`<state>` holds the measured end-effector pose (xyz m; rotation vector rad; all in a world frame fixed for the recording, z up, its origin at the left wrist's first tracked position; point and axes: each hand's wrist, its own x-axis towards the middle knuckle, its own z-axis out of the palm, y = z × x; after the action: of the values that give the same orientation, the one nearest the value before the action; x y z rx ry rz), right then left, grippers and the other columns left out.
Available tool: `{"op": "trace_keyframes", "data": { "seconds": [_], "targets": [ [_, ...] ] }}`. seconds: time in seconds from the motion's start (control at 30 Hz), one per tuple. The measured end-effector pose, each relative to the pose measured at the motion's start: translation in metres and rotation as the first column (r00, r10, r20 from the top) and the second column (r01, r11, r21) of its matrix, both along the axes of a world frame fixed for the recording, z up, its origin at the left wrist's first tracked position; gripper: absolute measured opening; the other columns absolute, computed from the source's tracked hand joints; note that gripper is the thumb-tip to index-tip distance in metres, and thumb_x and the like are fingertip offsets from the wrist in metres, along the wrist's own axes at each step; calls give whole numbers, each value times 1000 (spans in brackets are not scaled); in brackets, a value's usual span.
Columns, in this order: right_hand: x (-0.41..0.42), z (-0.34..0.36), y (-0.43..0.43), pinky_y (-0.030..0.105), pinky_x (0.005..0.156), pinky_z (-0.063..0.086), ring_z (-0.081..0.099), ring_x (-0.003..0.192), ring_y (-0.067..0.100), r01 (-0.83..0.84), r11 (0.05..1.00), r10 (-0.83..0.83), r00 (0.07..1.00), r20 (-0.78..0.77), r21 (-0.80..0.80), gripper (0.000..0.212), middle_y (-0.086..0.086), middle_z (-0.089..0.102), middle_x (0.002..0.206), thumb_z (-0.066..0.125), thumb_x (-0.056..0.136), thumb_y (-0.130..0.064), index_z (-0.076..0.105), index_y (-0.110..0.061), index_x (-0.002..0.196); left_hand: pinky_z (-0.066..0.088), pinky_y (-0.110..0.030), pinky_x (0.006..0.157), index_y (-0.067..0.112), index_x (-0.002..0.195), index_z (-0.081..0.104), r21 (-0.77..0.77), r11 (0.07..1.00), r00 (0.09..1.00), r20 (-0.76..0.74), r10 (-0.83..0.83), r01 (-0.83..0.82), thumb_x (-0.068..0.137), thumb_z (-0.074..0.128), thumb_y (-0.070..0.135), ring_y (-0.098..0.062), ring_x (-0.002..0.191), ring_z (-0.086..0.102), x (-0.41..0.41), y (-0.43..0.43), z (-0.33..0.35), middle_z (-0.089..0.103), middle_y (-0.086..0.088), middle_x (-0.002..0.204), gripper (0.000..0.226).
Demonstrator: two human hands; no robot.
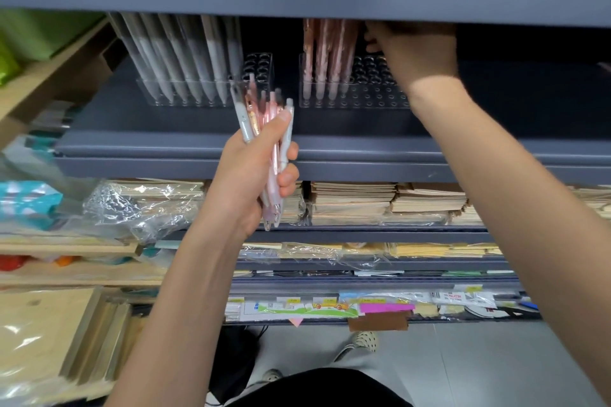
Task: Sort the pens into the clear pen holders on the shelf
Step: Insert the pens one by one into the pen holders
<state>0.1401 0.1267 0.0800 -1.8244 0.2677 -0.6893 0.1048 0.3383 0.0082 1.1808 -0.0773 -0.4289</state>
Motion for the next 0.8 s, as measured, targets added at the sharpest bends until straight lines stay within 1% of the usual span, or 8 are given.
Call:
{"op": "trace_keyframes", "data": {
  "seconds": [0.07, 0.13, 0.2, 0.3, 0.43, 0.63, 0.73, 0.8],
  "targets": [
    [-13, -3, 6, 15, 74, 51, 61, 74, 3, 36, 999, -38, 993, 114, 15, 7, -4, 66, 87, 69, 88, -20, 63, -17, 88, 32, -23, 40, 15, 101, 53, 11, 999, 999, 24, -46, 46, 94, 65, 40, -14, 43, 39, -1, 1, -1, 56, -1, 66, 28],
    [-26, -8, 12, 16, 61, 46, 55, 60, -1, -116, 993, 117, 983, 140, -16, 11, -6, 65, 78, 66, 88, -9, 64, -19, 84, 32, -23, 41, 14, 105, 52, 22, 996, 995, 46, -93, 92, 95, 64, 39, -14, 43, 39, -3, 2, -2, 56, -2, 66, 30],
    [-37, -12, 18, 16, 56, 44, 54, 55, -2, -304, 945, 311, 949, 43, -117, 14, -11, 67, 72, 66, 87, -5, 69, -18, 85, 33, -23, 41, 14, 102, 53, 34, 990, 989, 61, -137, 135, 96, 64, 37, -15, 43, 39, -6, 1, -3, 56, -3, 67, 27],
    [-45, -15, 24, 7, 63, 43, 60, 67, -9, -471, 847, 451, 882, -136, -247, 8, -20, 70, 73, 71, 87, -11, 73, -17, 92, 33, -22, 40, 13, 100, 54, 49, 982, 979, 80, -186, 183, 97, 64, 31, -15, 42, 39, -10, -2, -5, 56, -5, 67, 21],
    [-49, -17, 22, 4, 66, 44, 62, 78, -10, -586, 778, 527, 805, -272, -227, 14, -14, 72, 90, 69, 89, -18, 74, -14, 102, 34, -22, 40, 12, 103, 53, 67, 975, 972, 86, -217, 211, 97, 63, 27, -16, 42, 38, -14, -4, -6, 56, -6, 66, 19],
    [-53, -24, 19, 7, 66, 45, 61, 74, -8, -658, 741, 611, 744, -269, -135, 13, -13, 69, 85, 68, 89, -9, 73, -4, 99, 36, -22, 40, 14, 105, 56, 57, 965, 960, 94, -262, 258, 96, 65, 27, -16, 43, 41, -19, -4, -10, 58, -6, 68, 19],
    [-53, -27, 16, 19, 67, 46, 56, 70, -3, -601, 790, 564, 791, -237, -122, 6, -11, 65, 85, 65, 92, -17, 70, -15, 94, 36, -23, 42, 15, 109, 59, 71, 959, 954, 102, -281, 275, 94, 68, 30, -16, 45, 41, -21, -4, -13, 57, -5, 69, 24],
    [-53, -27, 12, 26, 68, 47, 56, 71, 2, -557, 830, 546, 825, -148, -43, 8, -3, 65, 86, 62, 93, -13, 67, -18, 91, 35, -23, 43, 12, 111, 58, 80, 959, 956, 87, -279, 272, 91, 69, 38, -15, 44, 40, -23, -4, -14, 57, -3, 69, 35]
  ]
}}
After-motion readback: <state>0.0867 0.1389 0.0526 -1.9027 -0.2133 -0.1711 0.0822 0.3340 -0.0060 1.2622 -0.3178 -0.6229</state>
